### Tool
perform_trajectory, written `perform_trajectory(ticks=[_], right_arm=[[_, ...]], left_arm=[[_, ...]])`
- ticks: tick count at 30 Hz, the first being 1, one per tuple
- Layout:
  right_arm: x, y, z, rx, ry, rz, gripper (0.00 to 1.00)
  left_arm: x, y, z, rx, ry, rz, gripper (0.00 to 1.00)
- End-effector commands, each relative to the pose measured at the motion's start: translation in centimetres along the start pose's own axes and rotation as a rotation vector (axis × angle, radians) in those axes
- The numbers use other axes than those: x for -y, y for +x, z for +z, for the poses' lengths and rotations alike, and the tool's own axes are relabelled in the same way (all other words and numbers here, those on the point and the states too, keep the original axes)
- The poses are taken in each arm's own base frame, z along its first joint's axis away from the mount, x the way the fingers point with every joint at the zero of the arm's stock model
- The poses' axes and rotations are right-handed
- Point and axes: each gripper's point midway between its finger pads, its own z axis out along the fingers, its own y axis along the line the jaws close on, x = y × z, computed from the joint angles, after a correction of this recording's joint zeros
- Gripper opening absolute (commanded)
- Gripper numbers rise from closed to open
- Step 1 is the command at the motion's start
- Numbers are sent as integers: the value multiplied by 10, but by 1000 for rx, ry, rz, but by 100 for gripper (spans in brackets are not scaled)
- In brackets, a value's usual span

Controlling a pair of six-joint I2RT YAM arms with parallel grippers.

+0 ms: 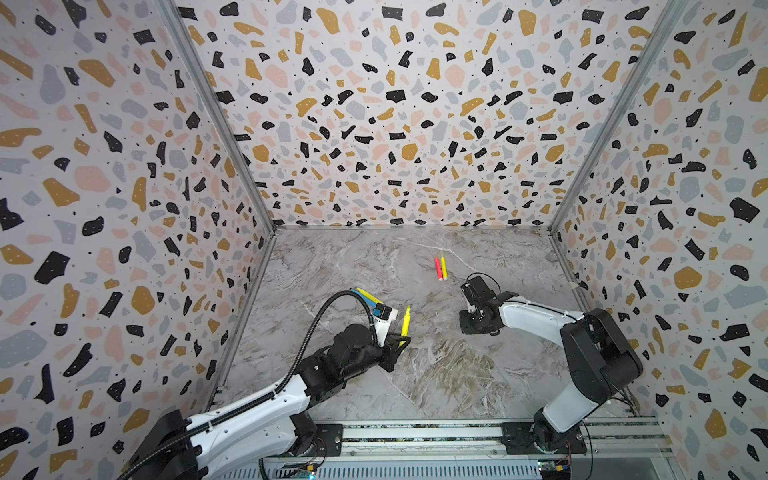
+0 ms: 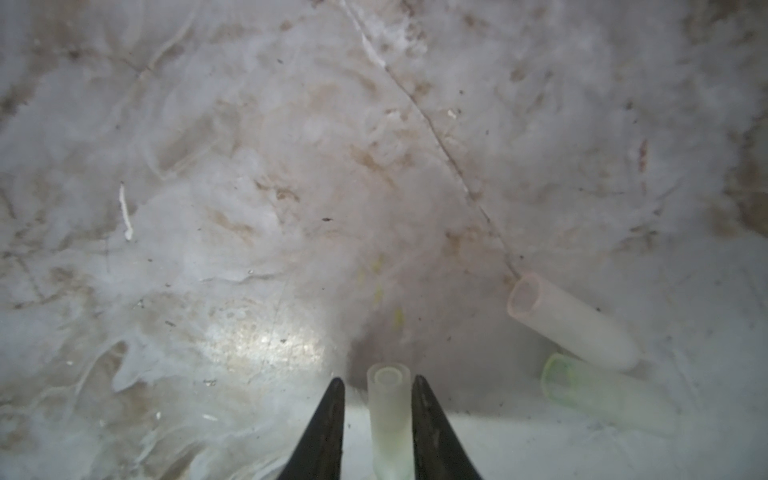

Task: Insert the pens into the pen caps
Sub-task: 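Lower the right gripper and close it on an upright clear cap, then lift the clear cap with the right gripper toward the highlighter tip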

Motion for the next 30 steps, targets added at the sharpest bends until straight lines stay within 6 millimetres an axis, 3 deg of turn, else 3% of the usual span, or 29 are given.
perform_trajectory(ticks=[1,13,22,26,30], right_arm=[[2,2,0,-6,2,2,28],[7,11,7,-35,21,-9,26],[-2,15,7,-54,-4,-48,15],[-14,10,0,-34,-74,-55,9],[-39,-4,-21,29,-227,-65,7]], left_arm=[[3,-5,0,24,11,14,0],[4,-5,0,24,12,13,0],[6,-8,-2,34,22,13,0],[9,-11,-5,52,40,12,0],[13,-13,-6,62,58,14,0]])
